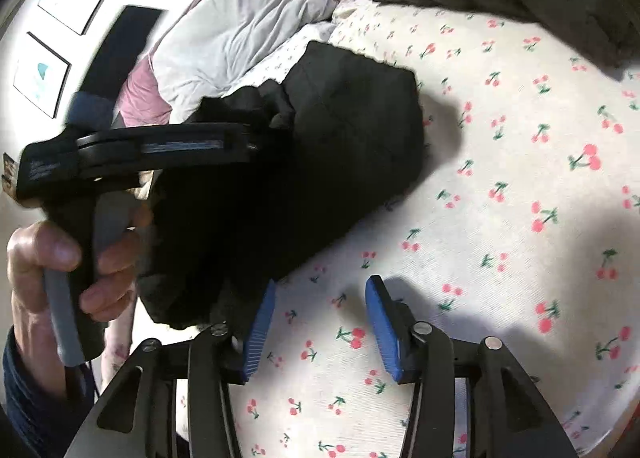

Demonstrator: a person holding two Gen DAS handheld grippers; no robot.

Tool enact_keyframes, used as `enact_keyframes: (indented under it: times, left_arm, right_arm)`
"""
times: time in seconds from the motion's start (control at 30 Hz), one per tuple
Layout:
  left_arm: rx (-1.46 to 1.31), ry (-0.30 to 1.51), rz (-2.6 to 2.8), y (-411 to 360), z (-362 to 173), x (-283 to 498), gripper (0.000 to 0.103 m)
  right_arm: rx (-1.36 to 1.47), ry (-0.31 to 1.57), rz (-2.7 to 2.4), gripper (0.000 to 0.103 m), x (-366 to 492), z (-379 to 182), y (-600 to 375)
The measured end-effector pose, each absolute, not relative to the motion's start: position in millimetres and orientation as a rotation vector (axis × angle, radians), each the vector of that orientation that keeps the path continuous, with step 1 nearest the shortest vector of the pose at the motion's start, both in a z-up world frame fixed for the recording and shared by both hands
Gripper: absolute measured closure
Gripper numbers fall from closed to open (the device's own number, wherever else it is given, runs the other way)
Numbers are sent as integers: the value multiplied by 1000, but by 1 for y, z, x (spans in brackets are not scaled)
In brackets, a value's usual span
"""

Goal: Fold large clothes

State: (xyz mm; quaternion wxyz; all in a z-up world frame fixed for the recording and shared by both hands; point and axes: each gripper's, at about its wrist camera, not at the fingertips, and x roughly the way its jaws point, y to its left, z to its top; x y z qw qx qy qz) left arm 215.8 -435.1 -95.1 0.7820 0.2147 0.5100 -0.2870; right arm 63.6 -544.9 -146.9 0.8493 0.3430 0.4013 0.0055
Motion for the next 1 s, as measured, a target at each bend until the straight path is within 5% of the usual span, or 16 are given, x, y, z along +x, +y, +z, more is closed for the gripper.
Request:
enact_keyframes:
  times: [0.17, 0.3, 0.4, 0.67, 0.7, 0.8, 1.0]
  left_arm:
    - [18, 1112, -863, -359, -18, 218, 16]
    - [-82, 980, -711, -277, 5, 222, 7]
    - [-124, 963, -409, -220, -19, 235, 7]
    - [-84, 1110, -214, -191, -94, 261, 7]
    - [-68, 1103, -197, -192, -96, 261, 7]
    - [-74, 1116, -208, -193, -99, 265, 7]
    - [-112, 1109, -233, -194, -98, 269, 7]
  right_arm:
    - [679, 801, 33, 48, 83, -118, -546]
    - [623, 730, 60, 37, 114, -80, -549]
    - [591, 733, 103, 25, 145, -63, -545]
    - [550, 1118, 293, 23, 244, -106, -496]
    - [505, 1149, 308, 29, 246, -110, -483]
    - [329, 1117, 296, 73, 238, -105, -452]
    - [100, 957, 199, 82, 227, -35, -449]
